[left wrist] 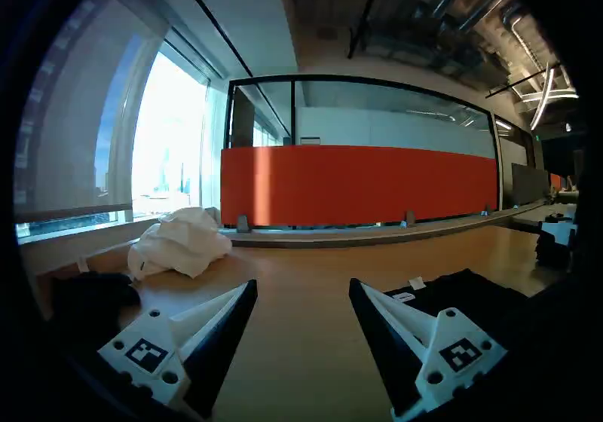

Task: Fold towel

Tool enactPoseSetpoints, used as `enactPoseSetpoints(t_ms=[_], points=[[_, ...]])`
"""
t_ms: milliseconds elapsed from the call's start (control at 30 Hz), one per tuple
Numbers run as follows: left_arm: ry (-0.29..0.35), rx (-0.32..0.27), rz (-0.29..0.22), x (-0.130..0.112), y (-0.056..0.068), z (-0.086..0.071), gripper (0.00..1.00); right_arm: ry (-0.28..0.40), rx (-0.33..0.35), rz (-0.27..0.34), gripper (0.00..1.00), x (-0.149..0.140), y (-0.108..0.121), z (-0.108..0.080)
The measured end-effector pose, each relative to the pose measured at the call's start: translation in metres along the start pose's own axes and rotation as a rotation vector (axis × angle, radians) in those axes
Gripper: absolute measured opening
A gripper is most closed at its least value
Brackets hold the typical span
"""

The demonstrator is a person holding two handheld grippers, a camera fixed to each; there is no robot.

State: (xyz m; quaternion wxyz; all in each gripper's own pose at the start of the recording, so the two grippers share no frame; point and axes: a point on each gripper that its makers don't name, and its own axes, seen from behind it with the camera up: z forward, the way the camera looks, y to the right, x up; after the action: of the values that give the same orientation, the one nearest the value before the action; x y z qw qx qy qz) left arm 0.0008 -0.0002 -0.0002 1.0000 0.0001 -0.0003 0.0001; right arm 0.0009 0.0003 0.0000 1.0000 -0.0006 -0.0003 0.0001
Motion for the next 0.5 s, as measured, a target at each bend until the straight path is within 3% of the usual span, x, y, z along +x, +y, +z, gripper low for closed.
enactPoseSetpoints(t_ms=[167, 267, 500], points=[[-0.013, 0.007, 0.001, 0.001, -0.002, -0.001, 0.90, -0.002, -0.007, 0.005, 1.00, 0.014, 0.001, 0.000], [-0.002, 0.020, 0.000, 0.021, -0.006, -0.002, 0.90, 0.027, -0.008, 0.005, 1.00, 0.037, 0.000, -0.001], [-0.003, 0.018, -0.007, 0.077, -0.006, -0.002, 0.90, 0.018, -0.024, -0.015, 1.00, 0.089, 0.001, -0.001]])
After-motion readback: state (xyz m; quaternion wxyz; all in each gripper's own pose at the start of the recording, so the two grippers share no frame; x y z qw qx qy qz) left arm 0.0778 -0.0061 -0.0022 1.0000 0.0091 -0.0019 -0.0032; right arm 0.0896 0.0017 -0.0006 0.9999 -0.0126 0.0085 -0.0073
